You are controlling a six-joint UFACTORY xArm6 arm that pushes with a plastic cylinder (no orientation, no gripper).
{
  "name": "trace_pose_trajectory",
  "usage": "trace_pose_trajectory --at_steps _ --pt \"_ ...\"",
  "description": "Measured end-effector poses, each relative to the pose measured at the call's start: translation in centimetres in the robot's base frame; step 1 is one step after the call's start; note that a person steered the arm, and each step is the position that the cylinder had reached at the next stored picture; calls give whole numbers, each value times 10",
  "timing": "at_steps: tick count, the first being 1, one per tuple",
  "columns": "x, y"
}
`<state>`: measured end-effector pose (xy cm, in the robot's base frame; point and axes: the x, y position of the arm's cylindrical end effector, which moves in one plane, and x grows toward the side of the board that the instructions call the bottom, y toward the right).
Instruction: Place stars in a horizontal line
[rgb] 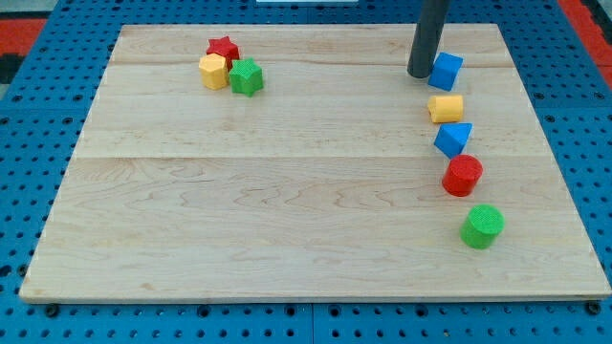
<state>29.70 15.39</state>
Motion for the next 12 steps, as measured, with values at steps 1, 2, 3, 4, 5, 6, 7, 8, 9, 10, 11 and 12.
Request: trace_pose_trajectory --at_steps 1,2,3,4,5,6,7,8,9,10,11,12 --pt "0 -11" --pt "34 -105" --pt "73 -203" --pt "80 -284" --pt "55 -273" --pt "44 -255" --pt "12 -228" --pt "-9 -227" --pt "-7 -229" --pt "-10 -238" --pt "-43 -257" --pt "-50 -304"
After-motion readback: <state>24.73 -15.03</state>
